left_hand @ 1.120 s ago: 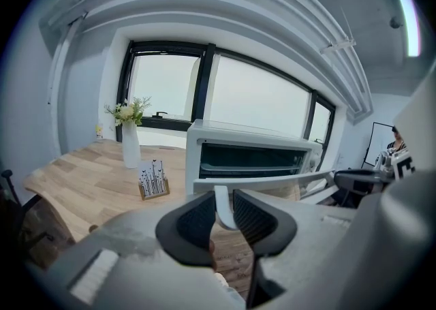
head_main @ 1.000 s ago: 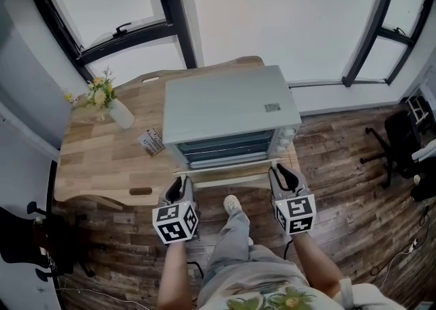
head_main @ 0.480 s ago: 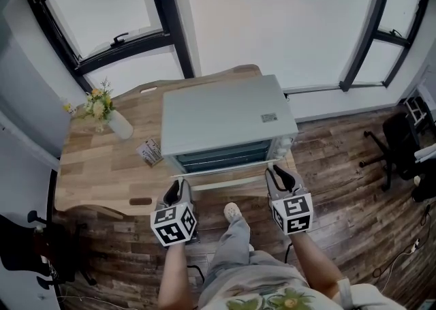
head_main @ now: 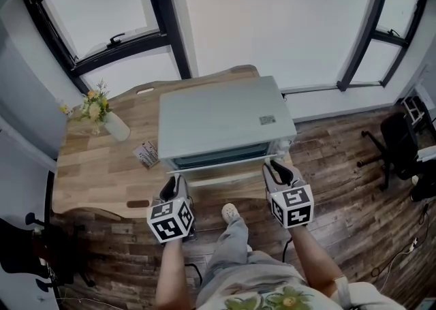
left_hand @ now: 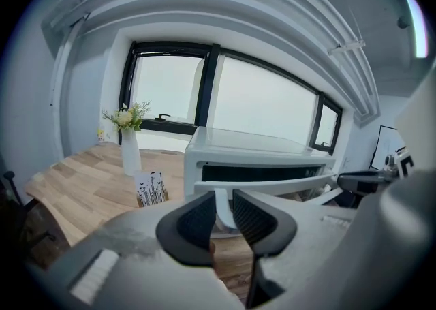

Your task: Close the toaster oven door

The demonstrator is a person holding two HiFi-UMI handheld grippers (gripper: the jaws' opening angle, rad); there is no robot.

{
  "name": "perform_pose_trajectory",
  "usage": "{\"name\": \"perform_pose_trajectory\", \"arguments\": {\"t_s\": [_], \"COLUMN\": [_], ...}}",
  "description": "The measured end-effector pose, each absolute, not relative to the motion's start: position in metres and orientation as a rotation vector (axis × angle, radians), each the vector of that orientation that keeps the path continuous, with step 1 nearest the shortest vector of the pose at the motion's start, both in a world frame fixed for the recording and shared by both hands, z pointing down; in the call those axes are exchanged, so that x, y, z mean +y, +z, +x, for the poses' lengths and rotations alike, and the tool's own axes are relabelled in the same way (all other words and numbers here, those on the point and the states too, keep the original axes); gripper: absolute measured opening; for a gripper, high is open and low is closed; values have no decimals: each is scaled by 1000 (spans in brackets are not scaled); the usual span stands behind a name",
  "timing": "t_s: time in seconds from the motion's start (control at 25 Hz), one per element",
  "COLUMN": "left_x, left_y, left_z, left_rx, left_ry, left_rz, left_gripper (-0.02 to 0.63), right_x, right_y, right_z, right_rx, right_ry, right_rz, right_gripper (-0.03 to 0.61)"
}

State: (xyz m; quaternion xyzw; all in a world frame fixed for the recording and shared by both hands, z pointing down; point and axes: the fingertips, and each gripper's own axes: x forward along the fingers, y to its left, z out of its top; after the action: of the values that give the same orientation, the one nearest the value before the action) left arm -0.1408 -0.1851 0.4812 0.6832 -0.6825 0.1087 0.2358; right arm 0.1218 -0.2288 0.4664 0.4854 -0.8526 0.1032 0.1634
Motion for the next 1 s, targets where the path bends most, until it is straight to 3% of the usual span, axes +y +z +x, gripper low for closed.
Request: {"name": "perform_pose_trajectory", "arguments": {"t_s": [1.0], "left_x": [-218], "left_y": [470], "left_z": [-149], "left_rx": [-1896], "left_ry": [281], "left_rz": [1871], "left_gripper": [87], "right_x": [-262], "right_y": [455], "right_z": [114], "right_rx": [-2444], "right_ry": [331], "right_rz": [1418], "right_gripper": [75]}}
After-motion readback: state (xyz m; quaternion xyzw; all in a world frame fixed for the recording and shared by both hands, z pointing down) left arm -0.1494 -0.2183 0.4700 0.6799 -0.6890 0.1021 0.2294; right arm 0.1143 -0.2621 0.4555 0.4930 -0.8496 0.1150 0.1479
